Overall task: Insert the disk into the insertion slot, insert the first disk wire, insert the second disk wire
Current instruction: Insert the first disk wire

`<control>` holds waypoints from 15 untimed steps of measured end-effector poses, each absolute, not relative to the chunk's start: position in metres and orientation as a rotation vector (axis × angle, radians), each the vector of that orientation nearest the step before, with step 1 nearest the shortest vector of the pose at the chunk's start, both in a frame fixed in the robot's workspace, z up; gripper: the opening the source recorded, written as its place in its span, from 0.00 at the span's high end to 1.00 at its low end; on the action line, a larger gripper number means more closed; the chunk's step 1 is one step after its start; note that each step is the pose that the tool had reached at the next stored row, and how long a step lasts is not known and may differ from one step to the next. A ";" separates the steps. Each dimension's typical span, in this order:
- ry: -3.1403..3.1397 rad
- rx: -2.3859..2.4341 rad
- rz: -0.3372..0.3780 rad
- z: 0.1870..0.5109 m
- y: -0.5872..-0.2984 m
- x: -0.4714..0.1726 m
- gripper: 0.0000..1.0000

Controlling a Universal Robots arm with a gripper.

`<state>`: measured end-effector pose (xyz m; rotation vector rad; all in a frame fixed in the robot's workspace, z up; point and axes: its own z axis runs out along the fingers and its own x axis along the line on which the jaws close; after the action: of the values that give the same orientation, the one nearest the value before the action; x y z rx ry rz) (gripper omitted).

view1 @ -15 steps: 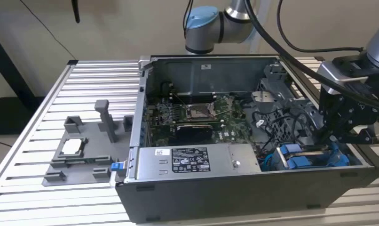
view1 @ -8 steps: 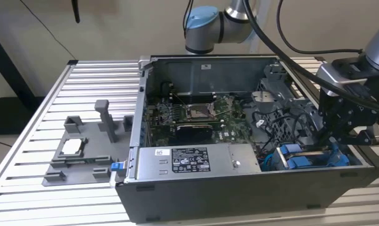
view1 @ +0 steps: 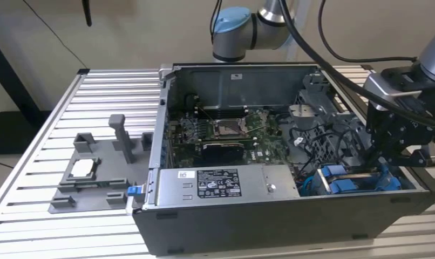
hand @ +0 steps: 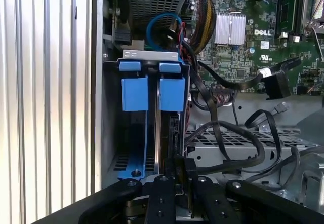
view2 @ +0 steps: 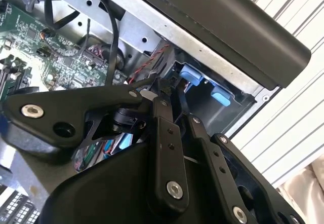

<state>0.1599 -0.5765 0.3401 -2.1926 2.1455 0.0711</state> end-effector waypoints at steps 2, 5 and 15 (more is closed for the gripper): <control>2.155 -2.184 0.071 0.340 -0.577 0.160 0.81; 2.166 -2.171 0.071 0.341 -0.576 0.160 0.81; 2.177 -2.163 0.068 0.342 -0.577 0.160 0.81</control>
<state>0.1599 -0.5766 0.3419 -2.1626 2.1770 0.0678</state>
